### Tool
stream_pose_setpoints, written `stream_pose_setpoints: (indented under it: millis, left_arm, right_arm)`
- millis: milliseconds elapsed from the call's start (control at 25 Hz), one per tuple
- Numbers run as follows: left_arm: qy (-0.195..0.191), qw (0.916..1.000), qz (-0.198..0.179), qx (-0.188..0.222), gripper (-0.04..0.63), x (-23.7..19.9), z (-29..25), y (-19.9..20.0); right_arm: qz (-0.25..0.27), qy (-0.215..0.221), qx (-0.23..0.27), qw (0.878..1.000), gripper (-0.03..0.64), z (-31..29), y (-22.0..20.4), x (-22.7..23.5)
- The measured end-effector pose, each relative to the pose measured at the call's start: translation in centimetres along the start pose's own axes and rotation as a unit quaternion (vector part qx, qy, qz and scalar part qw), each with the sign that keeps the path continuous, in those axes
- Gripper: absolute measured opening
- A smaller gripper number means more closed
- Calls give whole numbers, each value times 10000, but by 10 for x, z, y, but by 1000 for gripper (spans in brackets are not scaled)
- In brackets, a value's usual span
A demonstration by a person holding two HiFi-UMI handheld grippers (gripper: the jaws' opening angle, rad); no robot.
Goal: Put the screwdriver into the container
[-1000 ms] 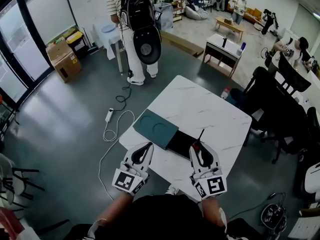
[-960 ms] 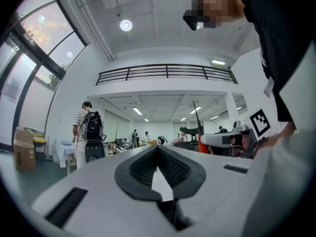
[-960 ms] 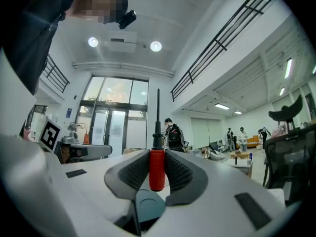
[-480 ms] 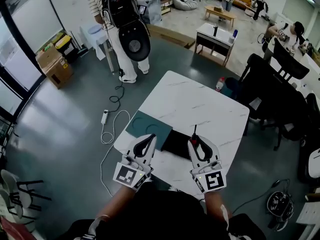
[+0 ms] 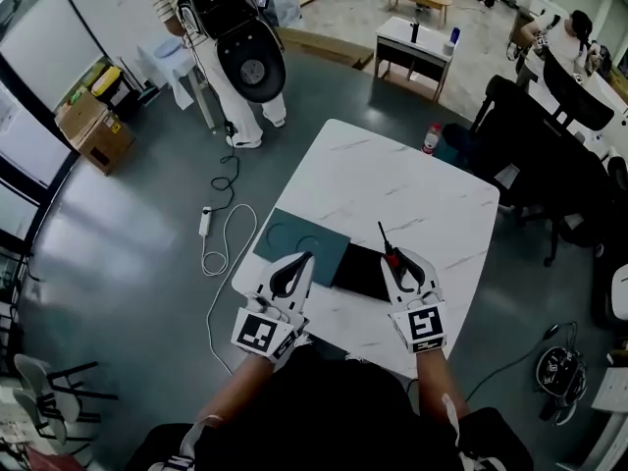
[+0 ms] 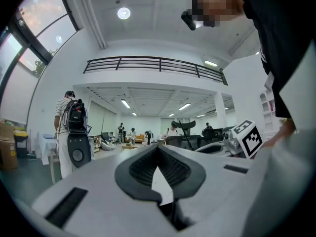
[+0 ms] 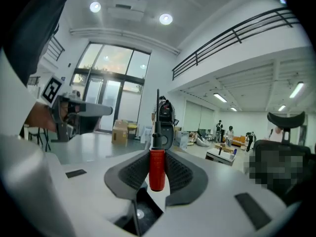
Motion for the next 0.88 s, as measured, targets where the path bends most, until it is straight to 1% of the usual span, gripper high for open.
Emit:
stream_pose_setpoints:
  millis: [80, 160, 240, 360, 520, 680, 760, 880]
  left_arm:
    - [-54, 10000, 0, -67, 5, -3, -1, -9]
    - [-96, 9999, 3, -130, 5, -6, -2, -15]
    - [-114, 9998, -35, -182, 5, -10, -1, -17]
    - [-169, 9997, -85, -162, 6, -14, 3, -21]
    - [-166, 9997, -17, -188, 5, -20, 5, -24]
    - [-59, 9997, 21, -246, 5, -26, 6, -23]
    - [-37, 9997, 58, -237, 5, -29, 8, -24]
    - [-31, 9997, 155, -211, 5, -34, 10, -27]
  right_arm:
    - [266, 38, -526, 9983, 107, -7, -23, -1]
    - [462, 63, -1207, 9916, 107, -12, -49, -3]
    - [604, 161, -1875, 9803, 107, -18, -74, -6]
    - [719, 426, -2597, 9621, 107, -25, -107, -14]
    - [969, 738, -3426, 9315, 107, -33, -146, -20]
    - [1218, 1057, -4124, 8966, 107, -35, -178, -23]
    - [1307, 1206, -4403, 8801, 107, -35, -190, -24]
    - [1376, 1378, -4699, 8610, 107, -37, -205, -25]
Point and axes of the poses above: the fingertips, and each gripper's own axes: z backward along the fingers, x to its right, y out of its top, the point moved 3 cm from there along z, backward along the fingers, and after that the axes turned 13 degrees about y, right-handed, at the moved point
